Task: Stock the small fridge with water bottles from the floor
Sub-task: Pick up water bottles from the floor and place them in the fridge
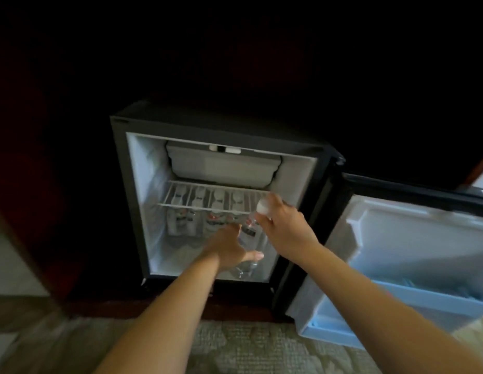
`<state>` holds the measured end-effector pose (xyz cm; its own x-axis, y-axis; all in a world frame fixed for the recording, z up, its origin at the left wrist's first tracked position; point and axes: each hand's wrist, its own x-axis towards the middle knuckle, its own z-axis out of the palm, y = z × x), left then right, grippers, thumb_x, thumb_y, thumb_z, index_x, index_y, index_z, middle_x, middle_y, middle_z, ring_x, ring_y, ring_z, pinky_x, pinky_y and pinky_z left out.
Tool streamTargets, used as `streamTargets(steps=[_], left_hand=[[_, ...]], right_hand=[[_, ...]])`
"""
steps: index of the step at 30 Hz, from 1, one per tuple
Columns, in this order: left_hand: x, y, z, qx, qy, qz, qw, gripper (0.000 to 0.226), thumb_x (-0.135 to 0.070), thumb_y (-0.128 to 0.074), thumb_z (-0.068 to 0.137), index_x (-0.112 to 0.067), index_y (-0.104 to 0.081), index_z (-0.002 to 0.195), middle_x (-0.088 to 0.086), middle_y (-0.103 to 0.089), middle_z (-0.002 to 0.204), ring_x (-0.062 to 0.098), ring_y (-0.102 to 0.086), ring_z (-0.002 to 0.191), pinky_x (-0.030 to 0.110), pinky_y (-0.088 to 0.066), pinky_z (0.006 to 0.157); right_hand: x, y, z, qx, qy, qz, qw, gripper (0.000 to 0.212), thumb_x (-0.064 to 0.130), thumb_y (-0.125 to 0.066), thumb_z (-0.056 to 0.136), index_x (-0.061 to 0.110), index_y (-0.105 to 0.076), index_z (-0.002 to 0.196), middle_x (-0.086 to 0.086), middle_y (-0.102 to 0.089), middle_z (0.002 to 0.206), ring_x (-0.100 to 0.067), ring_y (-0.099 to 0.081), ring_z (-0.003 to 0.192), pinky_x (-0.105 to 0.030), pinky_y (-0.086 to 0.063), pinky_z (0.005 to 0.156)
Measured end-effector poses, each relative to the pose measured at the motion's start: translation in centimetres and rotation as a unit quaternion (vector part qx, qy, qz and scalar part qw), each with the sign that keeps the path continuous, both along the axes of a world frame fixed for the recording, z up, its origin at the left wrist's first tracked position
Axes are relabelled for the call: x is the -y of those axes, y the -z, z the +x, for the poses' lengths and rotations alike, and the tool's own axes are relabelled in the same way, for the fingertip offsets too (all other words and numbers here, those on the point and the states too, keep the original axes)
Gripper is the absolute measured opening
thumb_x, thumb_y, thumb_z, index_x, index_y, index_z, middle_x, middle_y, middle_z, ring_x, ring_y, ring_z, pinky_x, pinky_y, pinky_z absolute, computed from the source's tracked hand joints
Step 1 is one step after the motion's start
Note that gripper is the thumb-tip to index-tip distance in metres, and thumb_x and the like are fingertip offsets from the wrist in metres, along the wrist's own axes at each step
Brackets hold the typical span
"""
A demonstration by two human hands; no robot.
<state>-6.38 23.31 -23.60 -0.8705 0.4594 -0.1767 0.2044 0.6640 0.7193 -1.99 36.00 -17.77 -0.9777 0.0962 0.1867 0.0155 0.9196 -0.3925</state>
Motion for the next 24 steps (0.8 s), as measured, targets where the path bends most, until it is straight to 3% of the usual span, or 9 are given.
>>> streamTargets(steps=[3, 6, 10, 13, 18, 22, 24], left_hand=[[0.0, 1.8, -2.4, 0.04, -0.013, -0.006, 0.999, 0.083, -0.051, -0.077, 0.063, -0.02, -0.047, 0.133, 0.001, -0.058, 0.13, 0.021, -0.058, 0.115, 0.038, -0.05, 0.097], [0.0, 3.3, -4.3, 0.078, 0.021, -0.061, 0.995, 0.079, -0.048, -0.07, 0.076, -0.023, -0.035, 0.142, 0.002, -0.052, 0.137, 0.023, -0.052, 0.121, 0.033, -0.045, 0.099], [0.1, 5.1, -6.1, 0.085, 0.038, -0.125, 0.988, 0.079, -0.052, -0.061, 0.082, -0.024, -0.025, 0.147, 0.007, -0.042, 0.146, 0.027, -0.047, 0.127, 0.036, -0.042, 0.1], [0.2, 6.7, -7.3, 0.115, 0.039, -0.129, 0.984, 0.08, -0.052, -0.062, 0.081, -0.023, -0.026, 0.147, 0.007, -0.045, 0.144, 0.026, -0.049, 0.126, 0.038, -0.043, 0.102], [0.2, 8.8, -9.0, 0.174, 0.074, -0.166, 0.968, 0.075, -0.043, -0.059, 0.087, -0.02, -0.022, 0.148, 0.007, -0.04, 0.146, 0.025, -0.049, 0.125, 0.036, -0.042, 0.099], [-0.6, 9.6, -9.8, 0.18, 0.077, -0.159, 0.968, 0.052, -0.029, -0.055, 0.091, -0.013, -0.042, 0.139, 0.009, -0.048, 0.139, 0.025, -0.051, 0.123, 0.032, -0.043, 0.098], [-1.0, 10.0, -10.0, 0.186, 0.069, -0.146, 0.969, 0.046, -0.021, -0.05, 0.094, -0.008, -0.044, 0.137, 0.011, -0.049, 0.14, 0.027, -0.052, 0.123, 0.037, -0.043, 0.104]], right_hand=[[0.3, 2.3, -2.4, -0.003, -0.003, -0.017, 1.0, 0.03, 0.032, -0.044, 0.097, 0.008, -0.04, 0.115, -0.014, -0.061, 0.114, -0.037, -0.059, 0.103, -0.035, -0.043, 0.071], [0.3, 4.9, -4.2, 0.003, 0.004, -0.036, 0.999, 0.029, 0.033, -0.047, 0.096, 0.009, -0.042, 0.113, -0.011, -0.061, 0.111, -0.033, -0.06, 0.099, -0.03, -0.04, 0.068], [0.5, 8.0, -6.0, 0.015, 0.01, 0.006, 1.0, 0.035, 0.039, -0.048, 0.094, 0.011, -0.044, 0.116, -0.01, -0.061, 0.112, -0.028, -0.061, 0.099, -0.033, -0.048, 0.075], [0.6, 9.3, -7.2, 0.034, 0.001, -0.024, 0.999, 0.036, 0.037, -0.051, 0.093, 0.012, -0.044, 0.118, -0.01, -0.06, 0.117, -0.031, -0.058, 0.104, -0.036, -0.048, 0.079], [0.3, 11.7, -8.1, 0.08, -0.007, 0.02, 0.997, 0.041, 0.035, -0.051, 0.093, 0.011, -0.041, 0.125, -0.012, -0.058, 0.12, -0.034, -0.058, 0.107, -0.038, -0.048, 0.081], [-0.2, 13.2, -8.8, 0.105, 0.0, 0.029, 0.994, 0.042, 0.034, -0.052, 0.093, 0.008, -0.042, 0.124, -0.016, -0.058, 0.119, -0.034, -0.059, 0.106, -0.037, -0.046, 0.077], [-0.6, 13.8, -9.1, 0.121, 0.009, 0.028, 0.992, 0.041, 0.032, -0.051, 0.094, 0.006, -0.041, 0.124, -0.017, -0.058, 0.119, -0.034, -0.059, 0.105, -0.036, -0.046, 0.077]])
